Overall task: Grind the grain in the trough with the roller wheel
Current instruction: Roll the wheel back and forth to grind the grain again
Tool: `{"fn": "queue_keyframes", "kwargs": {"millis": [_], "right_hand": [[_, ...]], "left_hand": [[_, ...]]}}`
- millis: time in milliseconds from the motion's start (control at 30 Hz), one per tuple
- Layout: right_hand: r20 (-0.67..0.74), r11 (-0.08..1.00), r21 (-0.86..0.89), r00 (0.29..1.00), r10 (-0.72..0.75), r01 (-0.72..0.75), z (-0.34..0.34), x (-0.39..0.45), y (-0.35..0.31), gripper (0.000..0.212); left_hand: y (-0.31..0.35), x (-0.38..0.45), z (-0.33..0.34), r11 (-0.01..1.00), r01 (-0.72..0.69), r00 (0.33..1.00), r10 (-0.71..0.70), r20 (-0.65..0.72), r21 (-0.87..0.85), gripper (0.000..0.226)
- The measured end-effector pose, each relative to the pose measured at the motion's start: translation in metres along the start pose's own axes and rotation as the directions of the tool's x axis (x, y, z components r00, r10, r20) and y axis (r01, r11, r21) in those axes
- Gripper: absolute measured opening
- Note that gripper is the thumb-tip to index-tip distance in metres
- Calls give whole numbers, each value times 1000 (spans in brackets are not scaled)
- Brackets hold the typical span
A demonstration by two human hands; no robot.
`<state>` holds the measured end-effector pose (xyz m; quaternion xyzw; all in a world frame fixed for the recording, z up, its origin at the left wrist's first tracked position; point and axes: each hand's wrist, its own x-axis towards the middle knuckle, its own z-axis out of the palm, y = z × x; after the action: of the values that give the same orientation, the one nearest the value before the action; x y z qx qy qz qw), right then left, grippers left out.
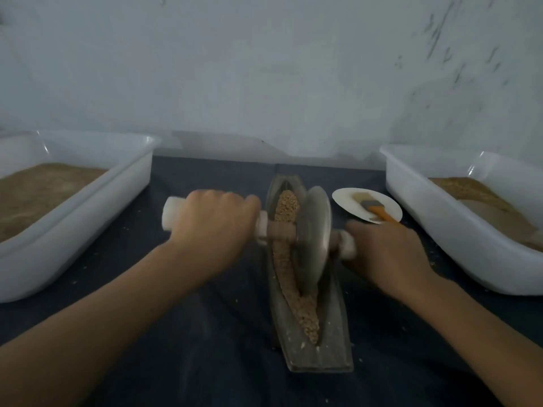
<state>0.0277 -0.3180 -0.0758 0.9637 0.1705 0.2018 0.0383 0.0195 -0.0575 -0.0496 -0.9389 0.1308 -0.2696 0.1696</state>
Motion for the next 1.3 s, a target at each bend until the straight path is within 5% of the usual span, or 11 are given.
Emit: {"fn": "queue_keyframes", "kwargs": {"millis": [200, 400, 567, 667, 833, 1033, 1200, 1300], "right_hand": [[-126, 992, -113, 991, 41, -55, 25, 70, 3, 24], [-163, 987, -158, 984, -67, 41, 3, 25, -3, 42], [-87, 991, -12, 987, -136, 136, -23, -31, -8, 68], [-50, 991, -60, 991, -124, 121, -19, -26, -5, 62], [-186, 983, -182, 981, -47, 12, 20, 34, 7, 33], [-159, 996, -47, 985, 61, -69, 32, 63, 7, 21], [-169, 991, -124, 983, -69, 48, -2, 6, -2, 38], [-218, 988, -105, 967, -131, 110, -27, -25, -9, 52]], "left_hand": [[-9, 48, 39, 980, 155, 984, -142, 105, -122, 14], [-5, 5, 13, 983, 97, 992, -83, 96, -154, 29], [0, -48, -21, 983, -149, 954, 114, -277, -110, 51], [0, -33, -12, 994, -77, 990, 68, -127, -74, 55], [-4, 30, 26, 990, 103, 994, -97, 58, -93, 20], [-3, 57, 33, 990, 129, 990, -125, 73, -62, 20], [-4, -1, 5, 991, 51, 996, -42, 76, -121, 29], [-4, -41, -12, 989, -79, 992, 66, -112, -121, 49]]}}
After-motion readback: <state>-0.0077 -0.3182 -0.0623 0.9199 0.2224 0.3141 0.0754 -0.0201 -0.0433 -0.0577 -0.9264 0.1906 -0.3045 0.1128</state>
